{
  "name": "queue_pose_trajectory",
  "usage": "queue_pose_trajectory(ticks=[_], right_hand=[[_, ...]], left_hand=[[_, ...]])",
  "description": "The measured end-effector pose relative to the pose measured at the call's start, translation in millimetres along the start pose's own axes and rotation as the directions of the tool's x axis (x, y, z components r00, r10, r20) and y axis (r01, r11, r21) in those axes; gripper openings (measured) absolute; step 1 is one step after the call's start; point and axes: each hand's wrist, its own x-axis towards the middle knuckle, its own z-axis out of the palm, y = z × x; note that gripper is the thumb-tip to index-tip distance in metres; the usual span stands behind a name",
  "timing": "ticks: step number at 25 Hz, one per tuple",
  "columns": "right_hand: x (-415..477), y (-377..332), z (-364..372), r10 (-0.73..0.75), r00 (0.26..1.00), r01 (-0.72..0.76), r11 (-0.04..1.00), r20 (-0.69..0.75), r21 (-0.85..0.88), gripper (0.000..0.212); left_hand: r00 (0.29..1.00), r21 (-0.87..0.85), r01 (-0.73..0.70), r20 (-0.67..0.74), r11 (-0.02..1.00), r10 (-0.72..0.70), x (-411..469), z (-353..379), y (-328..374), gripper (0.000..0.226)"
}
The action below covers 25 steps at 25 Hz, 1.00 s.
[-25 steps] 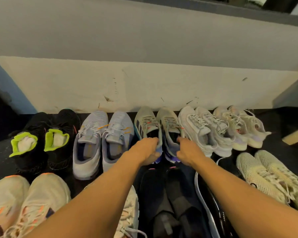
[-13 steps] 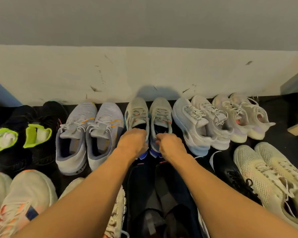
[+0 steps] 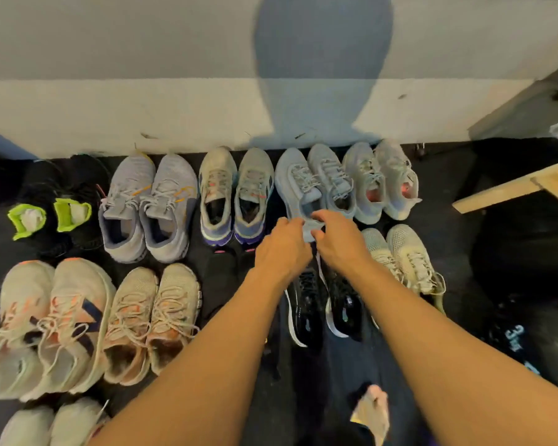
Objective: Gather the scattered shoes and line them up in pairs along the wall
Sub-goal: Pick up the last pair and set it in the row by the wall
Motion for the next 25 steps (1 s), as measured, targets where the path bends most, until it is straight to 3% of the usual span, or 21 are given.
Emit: queue_pose_trajectory(ticks=[6,11,16,19,22,25], right_hand=[[35.0,79.3,-42.7,-0.105,0.992,0.105,0.994,0.073,0.010,0.041],[66.4,136.0,-14.8,-0.179,0.979,0.182,0.983,0.101,-0.017,0.037],[114.7,156.1,39.1,-0.129,0.990,0.130,0.991,0.049,-0.032,0.042],[136.9,162.8,66.1,-0.095,0.995,0.095,0.994,-0.001,-0.056,0.043],[151.7,156.9,73.5,-0.142,0.989,0.147,0.979,0.047,-0.142,0.036],[162.5,144.8,67.1,-0.157,0.984,0.168,0.972,0.080,-0.163,0.036]], left_hand=[[0.980,-0.029,0.150,-0.125,0.988,-0.152,43.3,36.6,67.9,0.035],[0.945,-0.037,0.284,-0.157,0.958,-0.286,85.8,97.3,59.0,0.031],[0.961,0.021,0.234,-0.154,0.972,-0.228,137.1,142.7,27.8,0.041],[0.948,0.107,0.233,-0.246,0.967,-0.202,159.2,160.0,-1.4,0.035],[0.918,0.190,0.213,-0.376,0.958,-0.129,167.0,158.4,-21.9,0.026],[0.918,0.287,0.184,-0.392,0.940,-0.061,173.0,151.9,-30.2,0.030]])
